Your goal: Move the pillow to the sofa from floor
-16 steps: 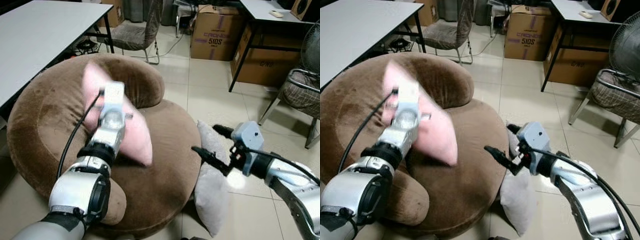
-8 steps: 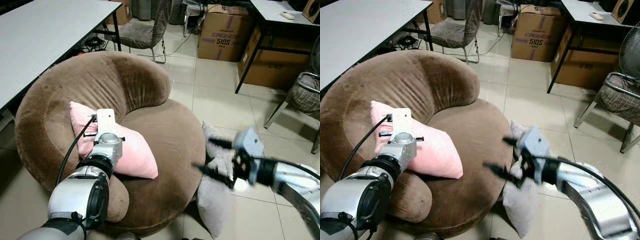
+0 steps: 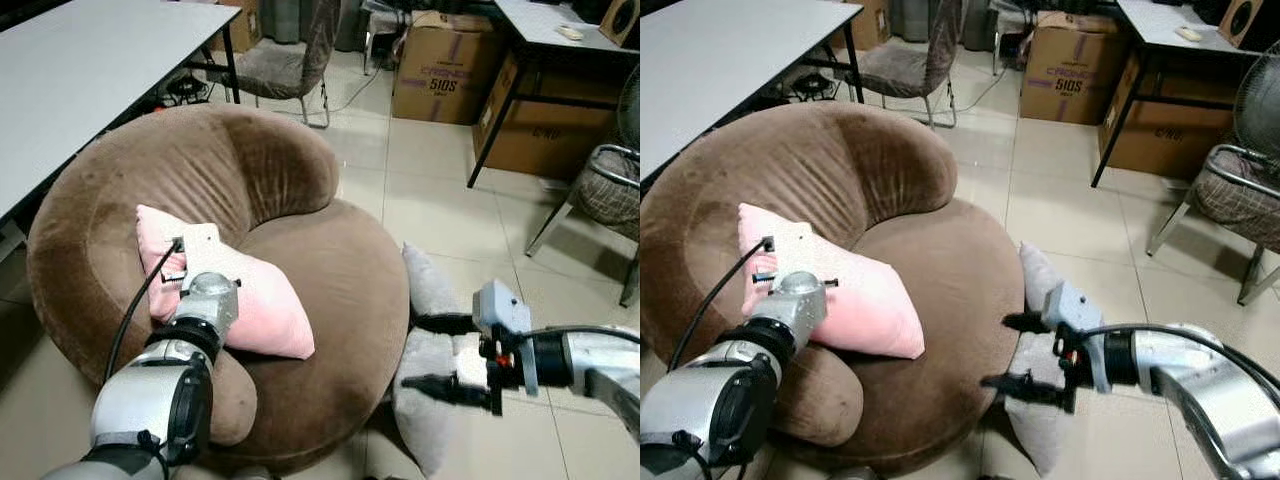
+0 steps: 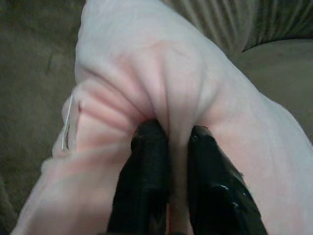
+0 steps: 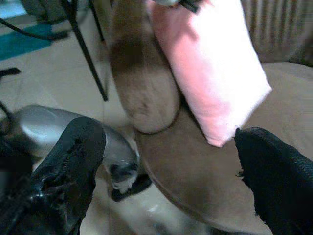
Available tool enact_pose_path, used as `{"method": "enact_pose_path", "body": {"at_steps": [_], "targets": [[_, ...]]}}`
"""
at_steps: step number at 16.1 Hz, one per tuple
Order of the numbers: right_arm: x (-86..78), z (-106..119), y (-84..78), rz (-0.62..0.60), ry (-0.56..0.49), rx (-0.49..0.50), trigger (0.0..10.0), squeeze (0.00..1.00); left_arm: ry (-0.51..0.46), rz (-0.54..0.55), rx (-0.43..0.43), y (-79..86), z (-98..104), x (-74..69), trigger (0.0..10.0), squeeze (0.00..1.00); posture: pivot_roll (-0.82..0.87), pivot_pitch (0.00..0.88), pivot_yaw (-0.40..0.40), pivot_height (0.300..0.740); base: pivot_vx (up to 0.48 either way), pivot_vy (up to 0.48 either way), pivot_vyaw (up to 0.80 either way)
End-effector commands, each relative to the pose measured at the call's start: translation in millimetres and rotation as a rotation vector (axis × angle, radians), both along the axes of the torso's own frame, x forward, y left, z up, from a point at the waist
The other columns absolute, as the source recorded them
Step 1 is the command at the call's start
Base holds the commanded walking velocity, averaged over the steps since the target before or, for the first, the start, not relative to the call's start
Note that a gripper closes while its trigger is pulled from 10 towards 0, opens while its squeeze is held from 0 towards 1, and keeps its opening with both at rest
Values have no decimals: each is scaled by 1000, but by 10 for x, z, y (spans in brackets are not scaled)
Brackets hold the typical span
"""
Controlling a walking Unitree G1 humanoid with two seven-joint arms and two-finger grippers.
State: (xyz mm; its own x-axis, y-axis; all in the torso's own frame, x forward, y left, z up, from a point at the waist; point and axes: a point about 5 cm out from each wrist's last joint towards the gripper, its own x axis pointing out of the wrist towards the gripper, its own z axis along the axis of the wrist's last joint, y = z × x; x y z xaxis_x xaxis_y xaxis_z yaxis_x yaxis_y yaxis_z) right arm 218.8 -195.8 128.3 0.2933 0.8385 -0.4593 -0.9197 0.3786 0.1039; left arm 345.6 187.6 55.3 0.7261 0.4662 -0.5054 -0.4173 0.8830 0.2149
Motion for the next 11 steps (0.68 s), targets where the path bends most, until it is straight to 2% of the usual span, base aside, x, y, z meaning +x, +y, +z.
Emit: {"method": "enact_pose_path", "body": {"at_steps": [1, 2, 3, 4, 5, 6, 7, 9, 10, 11], "targets": [[33, -78, -6, -4, -15, -26, 10000, 0, -11, 17, -14, 88, 10, -7, 10000, 1000, -27, 0, 20, 740, 0, 0, 0], [60, -175, 0, -15, -42, -57, 10000, 0, -66, -17, -22, 125, 66, 23, 10000, 1000, -24, 0, 19, 740, 0, 0, 0], [74, -232, 6, -37, -38, -59, 10000, 0, -161, -99, -79, 102, 159, 81, 10000, 1000, -19, 0, 17, 740, 0, 0, 0], [85, -291, 29, -64, -25, -43, 10000, 0, -276, -210, -134, 65, 286, 120, 10000, 1000, -13, 0, 15, 740, 0, 0, 0], [81, -354, 102, -79, -35, -29, 10000, 0, -386, -333, -141, 37, 436, 95, 10000, 1000, -13, 0, 15, 740, 0, 0, 0], [71, -359, 234, -110, -80, 12, 10000, 0, -476, -407, -131, 45, 593, 17, 10000, 1000, -10, 0, 12, 740, 0, 0, 0], [72, -360, 277, -126, -99, 28, 10000, 0, -502, -434, -130, 39, 643, -16, 10000, 1000, -6, 0, 10, 740, 0, 0, 0], [67, -379, 597, -259, -183, 169, 10000, 0, -660, -492, -128, 86, 960, -321, 10000, 1000, -1, 0, 8, 740, 0, 0, 0], [59, -480, 790, -343, -152, 230, 10000, 0, -689, -521, -125, 100, 1031, -553, 10000, 643, 9, 0, 0, 740, 0, 0, 0], [76, -578, 925, -396, -155, 236, 10000, 0, -683, -542, -115, 105, 1041, -683, 10000, 302, 18, 0, -7, 740, 0, 0, 0]]}}
